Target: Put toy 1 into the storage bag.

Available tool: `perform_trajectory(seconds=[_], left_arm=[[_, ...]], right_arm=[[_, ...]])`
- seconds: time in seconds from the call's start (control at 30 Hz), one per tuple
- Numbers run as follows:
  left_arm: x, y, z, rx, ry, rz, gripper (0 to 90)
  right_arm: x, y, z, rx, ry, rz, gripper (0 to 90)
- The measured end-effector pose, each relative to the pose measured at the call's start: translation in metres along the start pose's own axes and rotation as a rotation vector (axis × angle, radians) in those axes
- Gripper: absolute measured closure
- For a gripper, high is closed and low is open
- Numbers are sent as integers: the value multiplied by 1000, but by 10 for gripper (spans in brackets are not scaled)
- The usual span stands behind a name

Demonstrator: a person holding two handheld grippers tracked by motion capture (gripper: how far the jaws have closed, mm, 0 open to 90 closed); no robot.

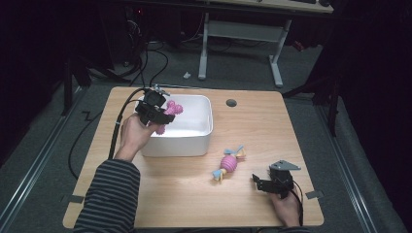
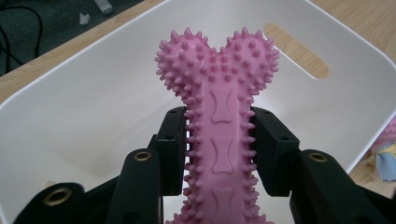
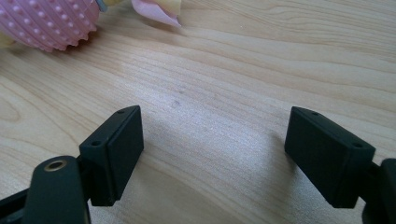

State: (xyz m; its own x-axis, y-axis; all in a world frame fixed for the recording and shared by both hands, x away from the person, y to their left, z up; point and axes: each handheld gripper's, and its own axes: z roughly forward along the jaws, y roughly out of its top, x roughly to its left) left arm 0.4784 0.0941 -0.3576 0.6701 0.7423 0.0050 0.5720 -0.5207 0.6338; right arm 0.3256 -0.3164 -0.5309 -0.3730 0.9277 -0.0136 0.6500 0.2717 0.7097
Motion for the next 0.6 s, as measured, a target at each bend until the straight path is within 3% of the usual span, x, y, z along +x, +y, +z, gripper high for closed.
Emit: perform_trajectory(seconds=[0.6], left_arm=[[0,0,17,22,10,-3,583]], right_arm=[[0,0,0,0,0,0,195]])
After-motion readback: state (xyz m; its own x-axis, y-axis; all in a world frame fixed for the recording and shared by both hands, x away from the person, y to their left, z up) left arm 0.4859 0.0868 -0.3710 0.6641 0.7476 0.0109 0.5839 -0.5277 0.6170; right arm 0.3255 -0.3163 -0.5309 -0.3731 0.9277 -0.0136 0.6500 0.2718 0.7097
